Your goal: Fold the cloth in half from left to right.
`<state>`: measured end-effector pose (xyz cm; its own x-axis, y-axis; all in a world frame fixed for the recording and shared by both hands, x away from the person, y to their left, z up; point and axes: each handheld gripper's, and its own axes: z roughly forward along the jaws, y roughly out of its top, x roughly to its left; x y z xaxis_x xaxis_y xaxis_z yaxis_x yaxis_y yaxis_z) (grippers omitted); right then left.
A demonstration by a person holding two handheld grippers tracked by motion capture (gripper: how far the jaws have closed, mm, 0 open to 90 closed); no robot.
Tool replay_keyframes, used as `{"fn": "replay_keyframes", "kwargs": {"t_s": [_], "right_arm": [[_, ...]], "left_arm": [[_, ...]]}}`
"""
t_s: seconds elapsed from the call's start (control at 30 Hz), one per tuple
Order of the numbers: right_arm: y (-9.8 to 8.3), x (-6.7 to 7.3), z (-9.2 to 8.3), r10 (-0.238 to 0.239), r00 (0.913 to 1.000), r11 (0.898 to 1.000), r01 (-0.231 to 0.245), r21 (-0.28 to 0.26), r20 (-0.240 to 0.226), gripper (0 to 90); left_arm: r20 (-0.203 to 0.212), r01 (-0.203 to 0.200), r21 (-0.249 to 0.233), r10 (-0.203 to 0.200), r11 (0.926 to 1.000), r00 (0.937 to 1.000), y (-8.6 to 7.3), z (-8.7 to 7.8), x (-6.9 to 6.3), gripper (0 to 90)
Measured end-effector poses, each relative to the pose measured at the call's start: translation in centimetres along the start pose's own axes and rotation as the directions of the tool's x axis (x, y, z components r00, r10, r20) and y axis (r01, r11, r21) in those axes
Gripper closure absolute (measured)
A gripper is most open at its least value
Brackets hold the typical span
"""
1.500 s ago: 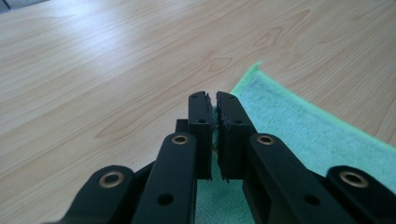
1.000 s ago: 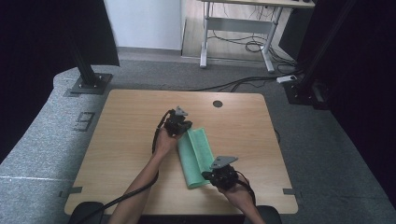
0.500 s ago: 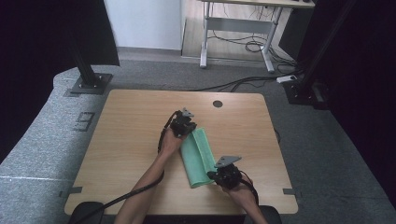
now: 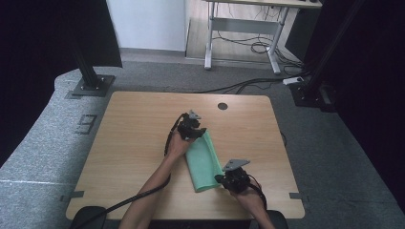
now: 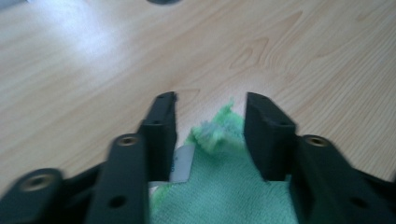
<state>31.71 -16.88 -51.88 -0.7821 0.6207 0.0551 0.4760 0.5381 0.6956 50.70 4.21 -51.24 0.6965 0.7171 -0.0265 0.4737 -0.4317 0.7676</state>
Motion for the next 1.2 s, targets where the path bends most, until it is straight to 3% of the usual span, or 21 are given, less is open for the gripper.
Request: {"fn": "replay_keyframes", "kwargs": {"t_s": [0.23, 0.4, 0.53, 0.63, 0.77, 0.93, 1.2], "right_arm": [[-0.1, -0.9, -0.9, 0.035, 0.9977, 0.999, -0.035, -0.010, 0.057, 71.5], [0.4, -1.9, -1.9, 0.066, 0.9914, 0.997, -0.061, -0.047, 0.113, 61.3], [1.1, -2.2, -1.3, 0.059, 0.9903, 0.998, -0.054, -0.043, 0.126, 51.2], [1.3, -2.1, -0.1, 0.047, 0.9915, 0.999, -0.045, -0.019, 0.121, 47.7], [0.7, -2.3, 0.8, 0.033, 0.9896, 0.999, -0.038, 0.028, 0.140, 46.9], [-0.4, -3.0, 1.4, 0.047, 0.9864, 0.996, -0.058, 0.072, 0.157, 45.1], [-0.8, -3.2, 1.5, 0.053, 0.9872, 0.997, -0.062, 0.056, 0.150, 43.6]], "left_arm": [[-0.009, -0.002, -0.038, 0.001, 0.9993, 1.0000, 0.9, -1.5, -0.1, 31.0], [0.008, 0.000, -0.025, 0.000, 0.9997, 1.0000, 0.6, -3.0, -0.2, 22.2], [0.041, 0.014, -0.022, -0.013, 0.9997, 0.9991, -0.7, -4.2, -0.9, 18.2], [0.039, -0.011, -0.001, 0.011, 0.9999, 0.9992, -1.7, -4.8, -1.6, 15.7], [0.035, -0.044, 0.024, 0.043, 0.9987, 0.9985, -3.5, -5.5, -2.4, 14.7], [0.029, -0.038, 0.044, 0.036, 0.9983, 0.9989, -5.6, -6.4, -2.6, 14.3], [0.039, -0.029, 0.071, 0.026, 0.9970, 0.9989, -8.4, -7.0, -3.5, 13.1]]}}
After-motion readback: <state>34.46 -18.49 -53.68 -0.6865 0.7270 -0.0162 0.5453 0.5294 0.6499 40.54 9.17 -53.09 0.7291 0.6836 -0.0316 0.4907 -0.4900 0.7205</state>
